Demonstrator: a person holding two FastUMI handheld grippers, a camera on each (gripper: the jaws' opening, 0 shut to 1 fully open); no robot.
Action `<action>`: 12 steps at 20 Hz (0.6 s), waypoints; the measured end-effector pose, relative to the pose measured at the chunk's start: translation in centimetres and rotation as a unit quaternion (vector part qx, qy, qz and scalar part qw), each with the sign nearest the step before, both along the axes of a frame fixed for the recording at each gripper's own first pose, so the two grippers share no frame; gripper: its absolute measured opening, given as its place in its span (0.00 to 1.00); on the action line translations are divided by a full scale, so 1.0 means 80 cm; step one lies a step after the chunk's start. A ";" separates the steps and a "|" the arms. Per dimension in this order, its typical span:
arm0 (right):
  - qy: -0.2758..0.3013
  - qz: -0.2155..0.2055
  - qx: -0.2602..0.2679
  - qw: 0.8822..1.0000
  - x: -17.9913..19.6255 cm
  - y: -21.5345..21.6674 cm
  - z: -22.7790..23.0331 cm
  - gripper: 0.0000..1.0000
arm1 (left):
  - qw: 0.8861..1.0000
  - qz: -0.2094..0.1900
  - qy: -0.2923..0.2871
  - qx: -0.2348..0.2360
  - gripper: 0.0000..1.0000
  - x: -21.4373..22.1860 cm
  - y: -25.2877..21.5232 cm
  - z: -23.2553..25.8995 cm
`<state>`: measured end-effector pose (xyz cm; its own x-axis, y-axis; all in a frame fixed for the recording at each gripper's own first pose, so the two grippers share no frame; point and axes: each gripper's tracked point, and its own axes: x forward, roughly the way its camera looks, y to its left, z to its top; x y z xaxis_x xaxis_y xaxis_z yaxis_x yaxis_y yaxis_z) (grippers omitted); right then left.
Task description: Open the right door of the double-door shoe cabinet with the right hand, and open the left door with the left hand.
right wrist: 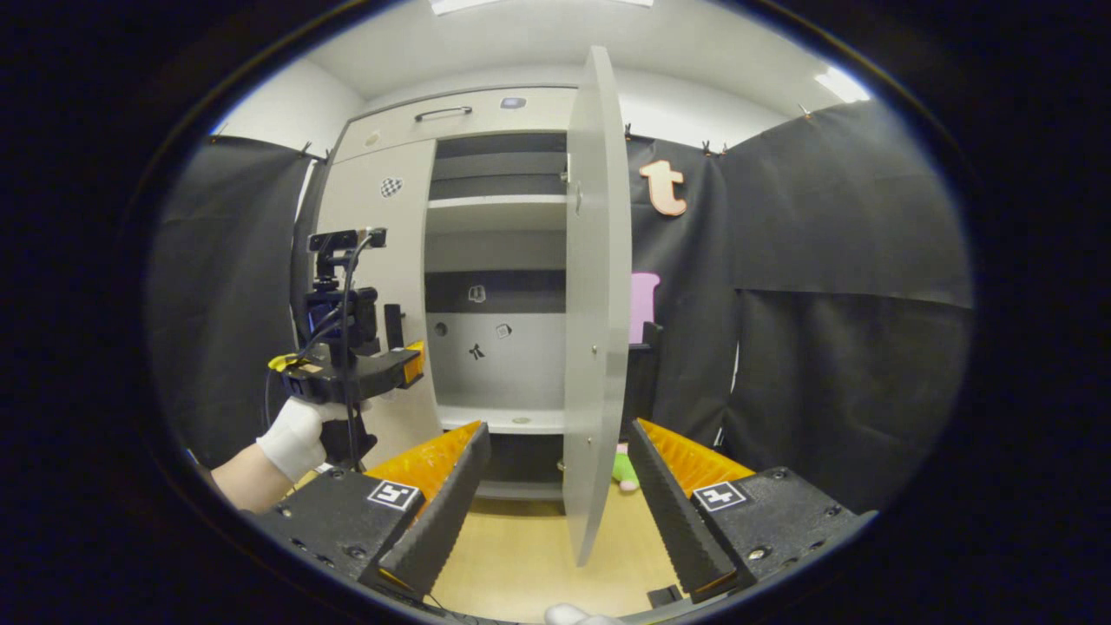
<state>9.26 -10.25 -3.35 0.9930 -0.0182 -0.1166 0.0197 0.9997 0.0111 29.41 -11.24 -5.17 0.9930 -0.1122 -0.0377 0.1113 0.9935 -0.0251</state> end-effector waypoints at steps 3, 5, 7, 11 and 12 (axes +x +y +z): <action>0.000 0.005 -0.003 1.000 0.002 0.000 0.000 1.00 | 1.000 0.003 0.006 0.005 0.63 0.007 0.003 -0.004; 0.000 0.008 -0.002 1.000 0.003 0.001 0.001 1.00 | 1.000 -0.011 0.011 -0.004 0.55 0.008 -0.004 -0.005; 0.000 0.009 -0.001 1.000 0.003 0.001 0.001 1.00 | 1.000 -0.006 0.019 -0.007 0.31 0.009 -0.004 -0.005; -0.003 0.012 0.002 1.000 0.004 0.003 0.002 0.99 | 1.000 0.008 0.021 -0.016 0.16 0.009 -0.001 -0.006; -0.004 0.013 0.002 1.000 0.004 0.004 0.002 1.00 | 1.000 0.012 0.020 -0.018 0.11 0.010 -0.001 -0.005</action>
<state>9.55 -9.94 -3.20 0.9939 0.0088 -0.1096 -0.0072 0.9999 0.0153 30.24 -11.34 -5.59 0.9932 -0.0907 -0.0734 0.0860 0.9942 -0.0650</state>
